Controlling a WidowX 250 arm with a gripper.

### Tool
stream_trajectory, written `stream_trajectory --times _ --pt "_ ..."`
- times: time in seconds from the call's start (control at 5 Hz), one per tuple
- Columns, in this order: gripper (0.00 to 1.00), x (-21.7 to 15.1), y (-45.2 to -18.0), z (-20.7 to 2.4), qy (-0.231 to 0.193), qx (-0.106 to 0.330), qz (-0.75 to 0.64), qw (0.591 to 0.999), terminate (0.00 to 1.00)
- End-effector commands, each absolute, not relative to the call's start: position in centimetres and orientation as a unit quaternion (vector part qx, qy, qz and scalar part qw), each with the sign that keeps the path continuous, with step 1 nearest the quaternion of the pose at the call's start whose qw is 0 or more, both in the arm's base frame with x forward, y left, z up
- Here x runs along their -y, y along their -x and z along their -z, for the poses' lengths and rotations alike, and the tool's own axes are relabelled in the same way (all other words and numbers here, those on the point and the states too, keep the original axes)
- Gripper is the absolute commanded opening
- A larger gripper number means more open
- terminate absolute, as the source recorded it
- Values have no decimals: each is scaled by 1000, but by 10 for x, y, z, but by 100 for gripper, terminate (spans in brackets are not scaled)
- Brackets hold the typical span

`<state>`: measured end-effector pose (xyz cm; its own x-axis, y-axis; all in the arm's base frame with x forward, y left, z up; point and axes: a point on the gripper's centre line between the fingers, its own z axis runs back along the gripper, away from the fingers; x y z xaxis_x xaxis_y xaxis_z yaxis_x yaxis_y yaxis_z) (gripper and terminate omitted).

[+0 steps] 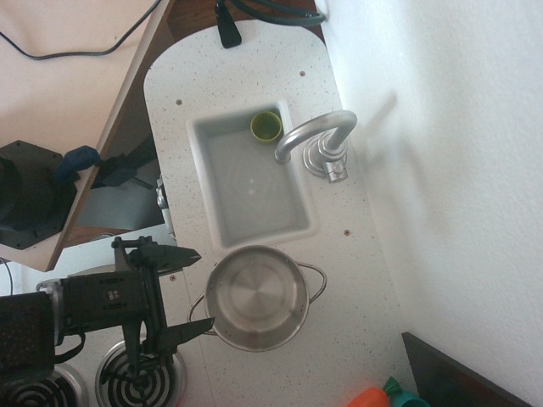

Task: Pick up pot

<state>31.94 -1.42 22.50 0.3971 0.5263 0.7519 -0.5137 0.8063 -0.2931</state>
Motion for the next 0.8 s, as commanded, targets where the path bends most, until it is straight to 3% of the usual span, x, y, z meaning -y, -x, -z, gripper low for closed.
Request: stream_trajectory --times 0.0,0.2,0.6 --pt "100 14 -319 -225 7 452 -311 836 0" --pt "100 0 -329 -205 29 376 -385 842 0" --pt "100 -3 -336 -173 -39 346 -397 849 0"
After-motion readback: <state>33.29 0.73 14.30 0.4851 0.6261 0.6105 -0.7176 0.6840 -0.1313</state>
